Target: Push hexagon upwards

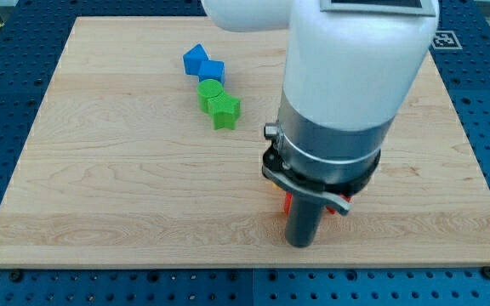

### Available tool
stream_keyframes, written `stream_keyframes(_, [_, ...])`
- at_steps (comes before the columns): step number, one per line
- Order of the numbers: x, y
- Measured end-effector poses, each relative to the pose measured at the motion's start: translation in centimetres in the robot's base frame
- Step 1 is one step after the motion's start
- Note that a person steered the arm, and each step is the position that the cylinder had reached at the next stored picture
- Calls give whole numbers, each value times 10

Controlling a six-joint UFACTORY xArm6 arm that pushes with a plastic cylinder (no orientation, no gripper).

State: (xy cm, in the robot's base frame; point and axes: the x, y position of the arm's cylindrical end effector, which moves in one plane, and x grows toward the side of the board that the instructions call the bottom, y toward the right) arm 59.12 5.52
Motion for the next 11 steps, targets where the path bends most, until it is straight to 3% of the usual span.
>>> stream_keyframes(1, [-36, 0])
stream_keyframes(4, [-44, -17])
stream_keyframes(6, [-90, -29])
stream_keyframes(11, [-73, -18])
